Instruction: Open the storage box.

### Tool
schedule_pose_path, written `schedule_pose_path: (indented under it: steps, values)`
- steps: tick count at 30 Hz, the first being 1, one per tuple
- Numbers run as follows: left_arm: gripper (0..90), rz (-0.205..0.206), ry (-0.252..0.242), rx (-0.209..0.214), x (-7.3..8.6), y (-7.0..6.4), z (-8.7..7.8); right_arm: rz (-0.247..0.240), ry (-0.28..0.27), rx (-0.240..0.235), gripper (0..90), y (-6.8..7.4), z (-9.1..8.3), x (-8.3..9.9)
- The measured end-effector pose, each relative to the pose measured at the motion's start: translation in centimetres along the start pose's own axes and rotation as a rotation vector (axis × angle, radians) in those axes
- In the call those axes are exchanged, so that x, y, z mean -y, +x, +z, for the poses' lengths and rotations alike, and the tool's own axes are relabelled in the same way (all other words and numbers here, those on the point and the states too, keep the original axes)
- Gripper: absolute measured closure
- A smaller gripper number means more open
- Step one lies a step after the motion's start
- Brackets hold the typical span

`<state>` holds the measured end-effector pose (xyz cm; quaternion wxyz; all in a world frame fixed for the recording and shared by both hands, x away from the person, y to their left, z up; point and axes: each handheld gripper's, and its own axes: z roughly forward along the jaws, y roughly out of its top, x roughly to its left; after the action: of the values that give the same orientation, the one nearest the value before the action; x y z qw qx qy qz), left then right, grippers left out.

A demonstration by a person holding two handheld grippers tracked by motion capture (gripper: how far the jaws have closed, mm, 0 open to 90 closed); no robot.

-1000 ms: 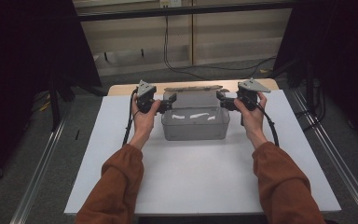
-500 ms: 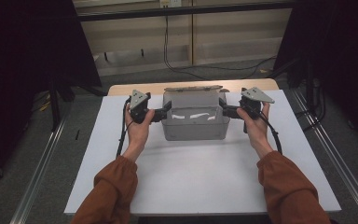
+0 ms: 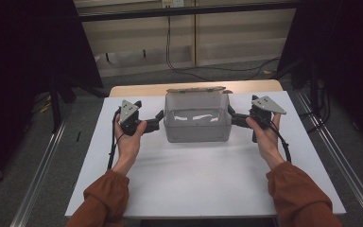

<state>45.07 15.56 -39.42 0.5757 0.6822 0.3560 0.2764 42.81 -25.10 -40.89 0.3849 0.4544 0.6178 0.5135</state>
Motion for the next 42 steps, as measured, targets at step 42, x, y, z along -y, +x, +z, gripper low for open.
schedule_pose_path:
  steps: [42]
  values:
    - [2.9,-0.051,-0.023,-0.048,4.5,-2.6,-9.2,-0.050,-0.084,0.054,0.3,1.2,-10.7,3.3]
